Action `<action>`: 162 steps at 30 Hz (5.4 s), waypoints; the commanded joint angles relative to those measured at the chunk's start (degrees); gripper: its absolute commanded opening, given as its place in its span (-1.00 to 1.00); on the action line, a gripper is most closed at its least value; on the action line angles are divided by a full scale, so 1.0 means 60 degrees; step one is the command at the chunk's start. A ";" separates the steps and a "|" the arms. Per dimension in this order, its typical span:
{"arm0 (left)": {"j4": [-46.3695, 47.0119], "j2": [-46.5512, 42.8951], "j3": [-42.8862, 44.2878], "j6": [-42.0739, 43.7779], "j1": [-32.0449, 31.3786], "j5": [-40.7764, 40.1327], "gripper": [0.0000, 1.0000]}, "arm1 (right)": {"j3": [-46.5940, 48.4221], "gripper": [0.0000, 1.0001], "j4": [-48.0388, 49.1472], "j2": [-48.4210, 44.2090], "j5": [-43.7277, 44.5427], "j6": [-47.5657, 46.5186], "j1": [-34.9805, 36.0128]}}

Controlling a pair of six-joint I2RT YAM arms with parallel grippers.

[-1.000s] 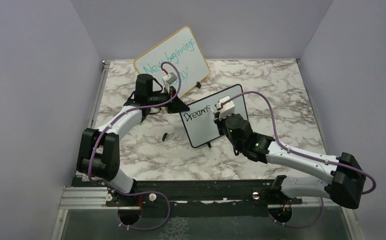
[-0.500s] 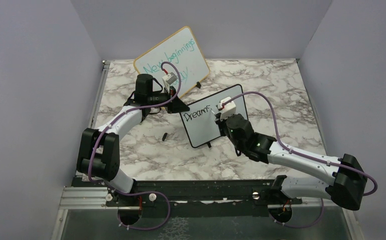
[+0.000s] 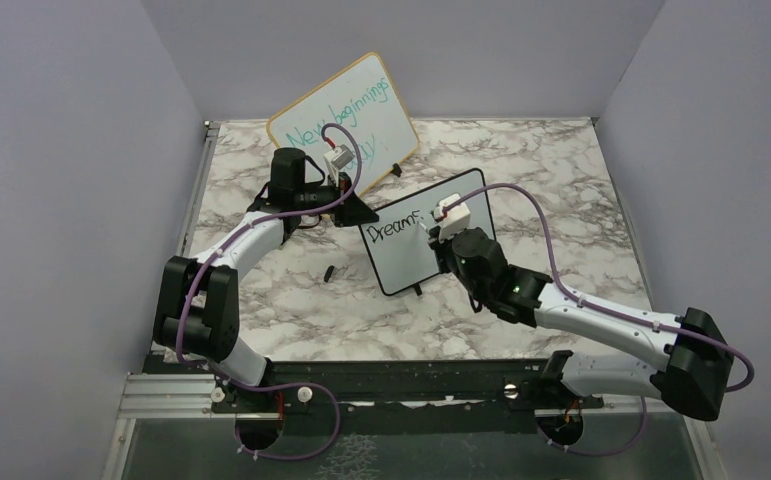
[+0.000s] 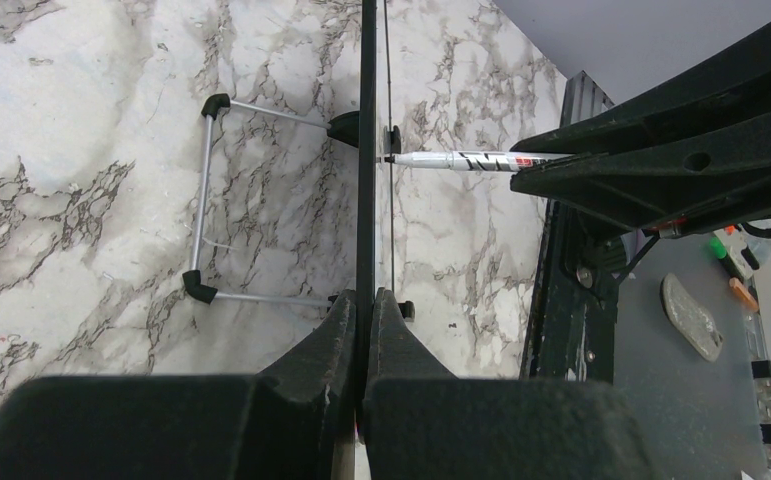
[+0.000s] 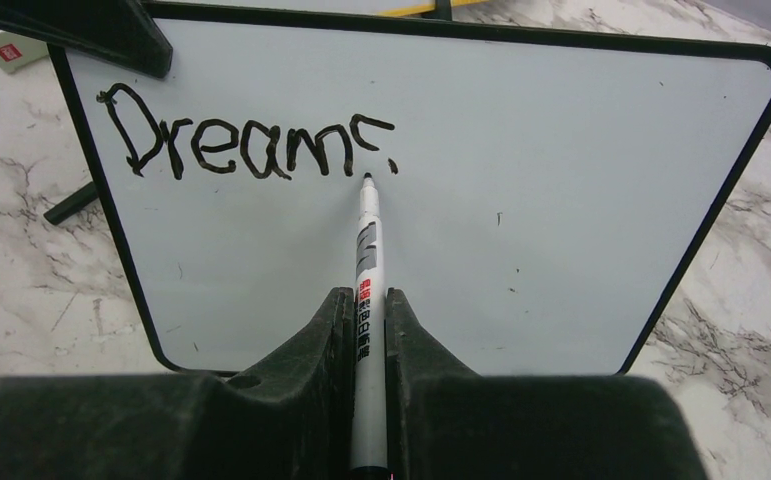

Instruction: Write a sentence on the whiteboard

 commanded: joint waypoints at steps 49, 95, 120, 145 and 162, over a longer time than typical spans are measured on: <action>-0.0529 0.0004 -0.0002 0.0260 -0.0011 -0.0123 -1.00 | 0.0121 -1.00 0.0118 0.0176 0.0789 0.0104 -0.0150; -0.0529 0.0014 0.0012 0.0239 -0.0011 -0.0095 -1.00 | 0.0273 -1.00 -0.0014 0.0086 -0.0206 0.0256 -0.0178; -0.1129 -0.0088 0.0133 0.0618 0.0004 -0.0356 -1.00 | 0.0065 -0.99 -0.0355 -0.1223 0.0930 -0.0822 -0.0518; -0.1267 -0.0160 0.0188 0.0673 0.0004 -0.0331 -1.00 | -0.0200 -1.00 0.0089 -0.1197 0.0506 -0.1158 -0.0532; -0.1269 -0.0188 0.0203 0.0670 0.0004 -0.0276 -1.00 | 0.0083 -1.00 0.0692 -0.0494 0.0167 -0.1292 -0.0709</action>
